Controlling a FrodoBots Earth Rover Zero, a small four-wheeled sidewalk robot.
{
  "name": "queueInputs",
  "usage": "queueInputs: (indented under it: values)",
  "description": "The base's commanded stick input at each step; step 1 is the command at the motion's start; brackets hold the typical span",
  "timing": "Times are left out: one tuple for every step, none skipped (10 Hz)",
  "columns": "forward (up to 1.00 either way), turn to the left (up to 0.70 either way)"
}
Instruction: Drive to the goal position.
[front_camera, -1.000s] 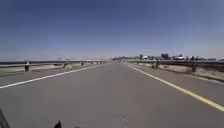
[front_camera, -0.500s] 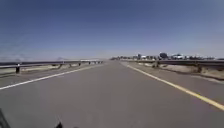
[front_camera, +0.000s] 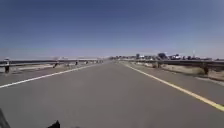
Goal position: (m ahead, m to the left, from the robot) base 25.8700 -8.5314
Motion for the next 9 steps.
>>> queueInputs:
  values:
    - [1.00, 0.00]
    - [1.00, 0.00]
    - [1.00, 0.00]
    - [1.00, 0.00]
    - [1.00, 0.00]
    - [1.00, 0.00]
    - [1.00, 0.00]
    - [1.00, 0.00]
    - [1.00, 0.00]
